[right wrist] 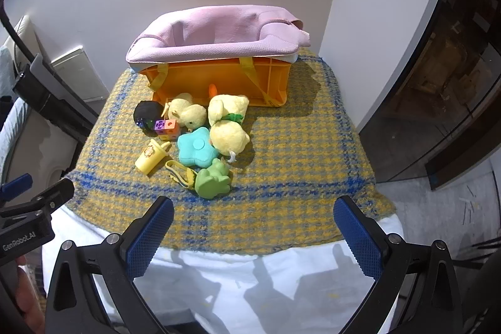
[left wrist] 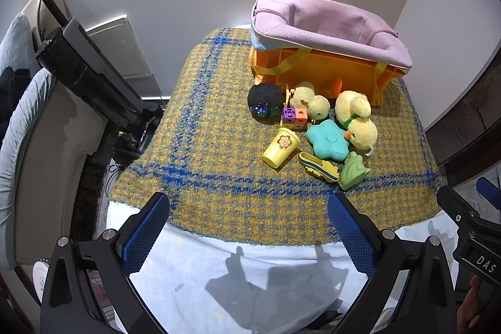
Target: Organize objects
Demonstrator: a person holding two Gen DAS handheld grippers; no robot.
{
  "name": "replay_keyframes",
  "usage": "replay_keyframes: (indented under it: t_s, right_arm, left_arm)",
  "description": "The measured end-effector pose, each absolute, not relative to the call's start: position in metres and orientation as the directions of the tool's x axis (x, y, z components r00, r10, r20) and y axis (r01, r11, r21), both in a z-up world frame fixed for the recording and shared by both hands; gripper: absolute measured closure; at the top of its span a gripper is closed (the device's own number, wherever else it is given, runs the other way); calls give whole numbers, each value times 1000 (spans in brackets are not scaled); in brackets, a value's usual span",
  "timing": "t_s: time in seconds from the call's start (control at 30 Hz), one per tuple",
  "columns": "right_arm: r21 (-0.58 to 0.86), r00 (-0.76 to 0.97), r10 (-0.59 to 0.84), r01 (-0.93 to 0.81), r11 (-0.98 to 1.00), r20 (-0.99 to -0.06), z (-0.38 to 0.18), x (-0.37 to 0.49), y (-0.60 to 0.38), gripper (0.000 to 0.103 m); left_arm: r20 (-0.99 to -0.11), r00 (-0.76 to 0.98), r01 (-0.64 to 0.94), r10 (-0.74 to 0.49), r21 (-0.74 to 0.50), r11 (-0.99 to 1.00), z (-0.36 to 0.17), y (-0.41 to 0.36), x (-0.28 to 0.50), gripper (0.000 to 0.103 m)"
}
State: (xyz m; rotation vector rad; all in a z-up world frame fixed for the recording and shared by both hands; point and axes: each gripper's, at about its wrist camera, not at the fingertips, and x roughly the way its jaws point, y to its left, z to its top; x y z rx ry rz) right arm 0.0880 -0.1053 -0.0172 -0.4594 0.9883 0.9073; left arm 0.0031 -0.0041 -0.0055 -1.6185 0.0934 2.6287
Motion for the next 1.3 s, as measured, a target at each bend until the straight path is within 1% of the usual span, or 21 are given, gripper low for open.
replay_keyframes:
  t_s: [1.3]
  right_arm:
    - [77, 239, 438, -803, 590, -867, -19, 88, -106, 1]
  left_arm:
    - [-902, -428, -116, 52, -2, -993, -13, -7, 7, 0]
